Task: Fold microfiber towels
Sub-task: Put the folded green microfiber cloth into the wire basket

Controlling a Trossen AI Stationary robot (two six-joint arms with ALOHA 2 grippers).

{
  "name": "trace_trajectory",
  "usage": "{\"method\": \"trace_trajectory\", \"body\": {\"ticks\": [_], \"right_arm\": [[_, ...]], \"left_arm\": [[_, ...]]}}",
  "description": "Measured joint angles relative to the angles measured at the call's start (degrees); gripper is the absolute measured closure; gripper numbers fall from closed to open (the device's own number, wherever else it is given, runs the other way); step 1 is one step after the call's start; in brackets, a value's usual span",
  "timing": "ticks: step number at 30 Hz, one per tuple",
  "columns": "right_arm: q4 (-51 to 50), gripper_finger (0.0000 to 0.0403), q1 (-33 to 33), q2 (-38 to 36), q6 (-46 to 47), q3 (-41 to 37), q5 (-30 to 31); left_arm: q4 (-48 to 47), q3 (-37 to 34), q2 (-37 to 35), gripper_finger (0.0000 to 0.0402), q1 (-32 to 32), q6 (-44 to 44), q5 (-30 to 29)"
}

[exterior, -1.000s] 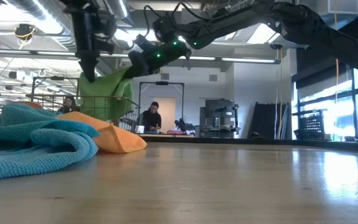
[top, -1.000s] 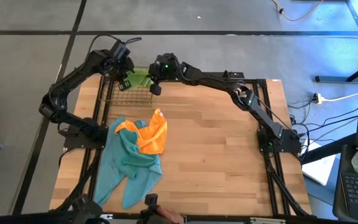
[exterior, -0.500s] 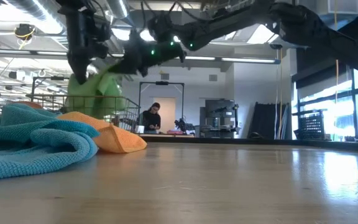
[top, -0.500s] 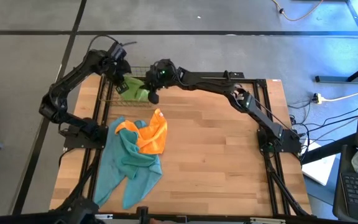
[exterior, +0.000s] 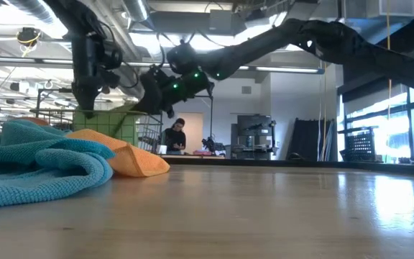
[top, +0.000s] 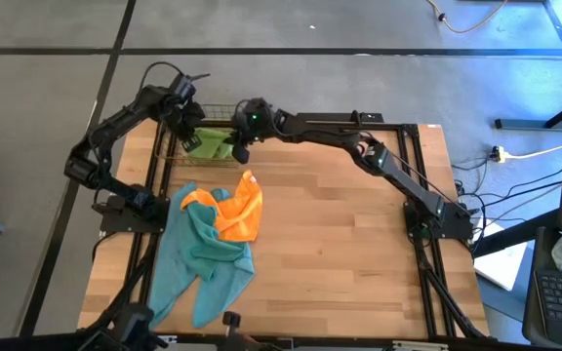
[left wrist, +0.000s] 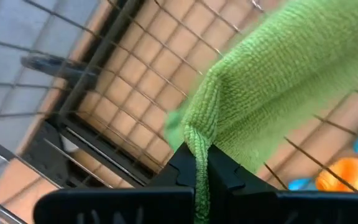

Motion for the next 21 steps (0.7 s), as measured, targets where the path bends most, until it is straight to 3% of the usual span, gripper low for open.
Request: {"method": "trace_trajectory", "body": {"ticks": [5, 15, 21], "right_arm": [[-0.15, 0.0361, 0.02, -0.20, -5.59, 0.10, 2.13], [1.68, 0.0248, 0.04, -1.79, -2.78, 0.10, 2.81], [1.40, 0.0221, 0.04, -2.73, -2.62, 0.10, 3.05]], "left_arm": [[7.88, 0.00, 0.53, 0.0401, 1.22, 2.32, -1.58], [9.59, -0.44, 0.61, 0.0382, 2.20, -1.05, -2.46], [10.01, -0.44, 0.61, 0.0366, 2.06, -1.03, -2.33]]}}
